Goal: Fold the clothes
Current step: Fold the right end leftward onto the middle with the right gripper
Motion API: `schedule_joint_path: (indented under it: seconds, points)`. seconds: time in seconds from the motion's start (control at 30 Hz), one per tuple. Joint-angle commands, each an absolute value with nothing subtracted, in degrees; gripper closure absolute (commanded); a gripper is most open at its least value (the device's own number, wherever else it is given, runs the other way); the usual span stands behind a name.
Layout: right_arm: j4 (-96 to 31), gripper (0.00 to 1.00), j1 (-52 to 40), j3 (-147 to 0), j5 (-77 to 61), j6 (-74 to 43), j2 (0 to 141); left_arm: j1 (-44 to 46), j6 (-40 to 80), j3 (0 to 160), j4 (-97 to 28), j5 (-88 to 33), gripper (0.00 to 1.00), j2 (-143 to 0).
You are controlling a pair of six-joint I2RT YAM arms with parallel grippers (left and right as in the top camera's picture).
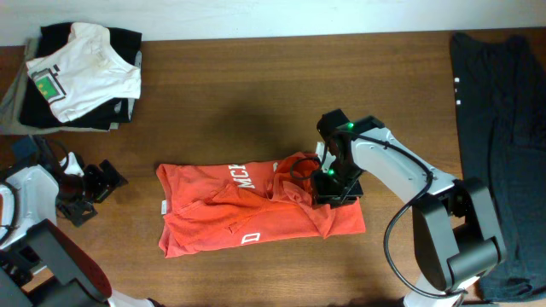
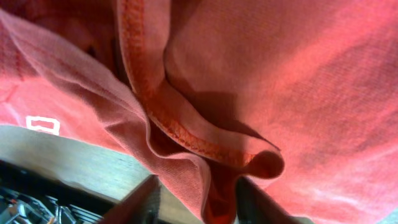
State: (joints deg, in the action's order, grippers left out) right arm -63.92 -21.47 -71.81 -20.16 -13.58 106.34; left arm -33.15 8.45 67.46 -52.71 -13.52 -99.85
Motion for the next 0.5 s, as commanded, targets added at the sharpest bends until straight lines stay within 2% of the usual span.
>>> schedule_joint_path:
  seconds: [0.0, 0.13, 0.17, 0.2, 0.23, 0.3, 0.37, 0.4, 0.43, 0.47]
  points:
    - [-63.79, 0.96, -22.0, -71.22, -21.41, -13.76, 106.19, -33.39, 8.34, 68.29, -53.17, -14.2, 0.01, -98.98]
    - [-60.73, 0.96, -30.06, -71.24, -30.39, -13.98, 106.19, -33.39, 8.34, 68.29, -53.15, -14.2, 0.01, -98.98]
    - [-59.53, 0.88, -34.11, -71.24, -30.44, -13.98, 106.19, -33.39, 8.32, 68.29, -53.15, -14.17, 0.01, -98.98]
    - [-58.39, 0.65, -37.93, -71.24, -30.44, -14.44, 106.19, -33.39, 8.34, 68.29, -53.17, -14.2, 0.01, -98.98]
    - [-57.95, 0.62, -39.11, -71.24, -30.41, -14.39, 106.19, -33.39, 8.34, 68.29, -53.15, -14.2, 0.01, -98.98]
    - [-58.54, 0.62, -38.41, -72.99, -30.41, -14.35, 106.1, -33.39, 8.32, 68.29, -53.17, -14.2, 0.01, -98.98]
    - [-66.08, 0.62, -33.41, -80.64, -27.83, -12.29, 106.1, -33.39, 8.32, 68.29, -53.19, -14.17, 0.01, -98.98]
    - [-70.17, 0.58, -30.48, -84.73, -22.0, -12.25, 106.1, -33.39, 8.32, 68.29, -53.19, -14.17, 0.01, -98.98]
    - [-72.71, 0.37, -27.46, -87.42, -16.16, -12.25, 106.1, -33.39, 8.32, 68.29, -53.19, -14.17, 0.01, -98.98]
    - [-72.58, 0.09, -23.46, -87.81, -13.1, -12.23, 106.13, -33.39, 8.32, 68.29, -53.17, -14.17, 0.01, -98.98]
